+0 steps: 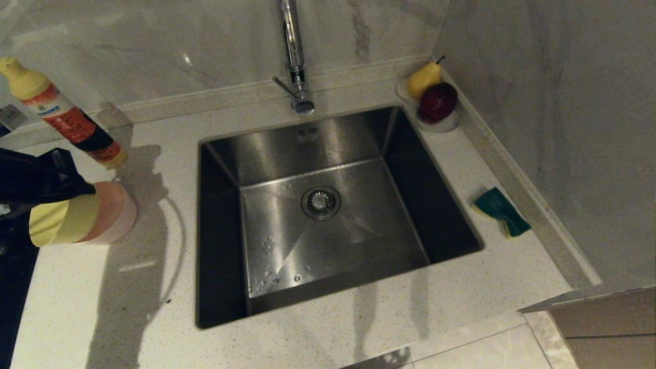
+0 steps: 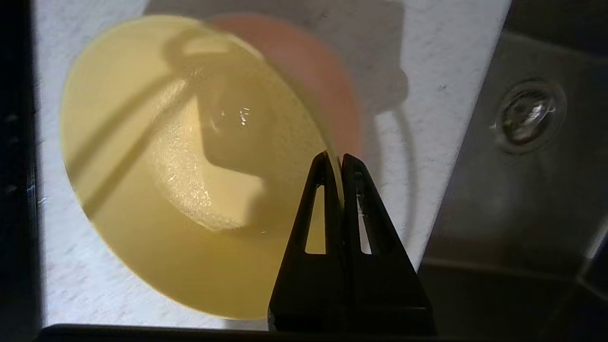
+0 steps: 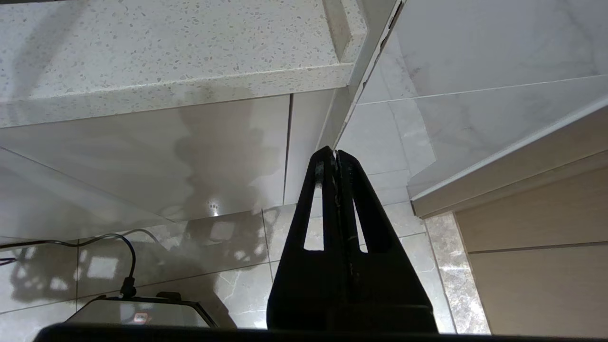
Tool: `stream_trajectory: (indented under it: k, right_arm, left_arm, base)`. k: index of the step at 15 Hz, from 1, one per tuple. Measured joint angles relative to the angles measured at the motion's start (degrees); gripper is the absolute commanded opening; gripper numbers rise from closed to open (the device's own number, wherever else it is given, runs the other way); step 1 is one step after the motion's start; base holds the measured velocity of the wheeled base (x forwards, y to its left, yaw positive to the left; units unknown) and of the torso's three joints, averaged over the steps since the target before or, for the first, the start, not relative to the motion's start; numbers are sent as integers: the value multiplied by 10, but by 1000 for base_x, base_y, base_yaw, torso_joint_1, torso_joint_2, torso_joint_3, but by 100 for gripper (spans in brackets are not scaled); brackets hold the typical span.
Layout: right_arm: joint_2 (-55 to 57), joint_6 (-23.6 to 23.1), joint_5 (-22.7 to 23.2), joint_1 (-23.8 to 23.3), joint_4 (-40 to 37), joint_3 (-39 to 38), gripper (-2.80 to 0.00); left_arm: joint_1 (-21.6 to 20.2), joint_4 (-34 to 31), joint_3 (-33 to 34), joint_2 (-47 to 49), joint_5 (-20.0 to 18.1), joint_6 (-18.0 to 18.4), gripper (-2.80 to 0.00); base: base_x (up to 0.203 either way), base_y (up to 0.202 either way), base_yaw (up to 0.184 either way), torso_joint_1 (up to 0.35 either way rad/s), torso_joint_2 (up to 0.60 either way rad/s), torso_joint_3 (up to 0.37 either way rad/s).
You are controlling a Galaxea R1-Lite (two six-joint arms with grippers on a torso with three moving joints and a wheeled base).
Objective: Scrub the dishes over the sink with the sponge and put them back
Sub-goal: Place the bowl on the bowl
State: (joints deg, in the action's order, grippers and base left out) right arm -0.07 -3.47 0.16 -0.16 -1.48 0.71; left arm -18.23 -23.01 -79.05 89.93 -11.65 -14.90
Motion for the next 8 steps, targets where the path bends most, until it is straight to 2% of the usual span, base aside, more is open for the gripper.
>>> stream_trajectory:
  k: [3, 8]
  right_arm:
    - [0, 0, 0, 0, 0, 0, -280]
    - [0, 0, 0, 0, 0, 0, -280]
  left_arm:
    - [13, 5, -20, 3, 3, -20, -280]
    - [16, 5, -15, 10, 9, -16, -280]
  base:
    - [0, 0, 0, 0, 0, 0]
    - [0, 0, 0, 0, 0, 0]
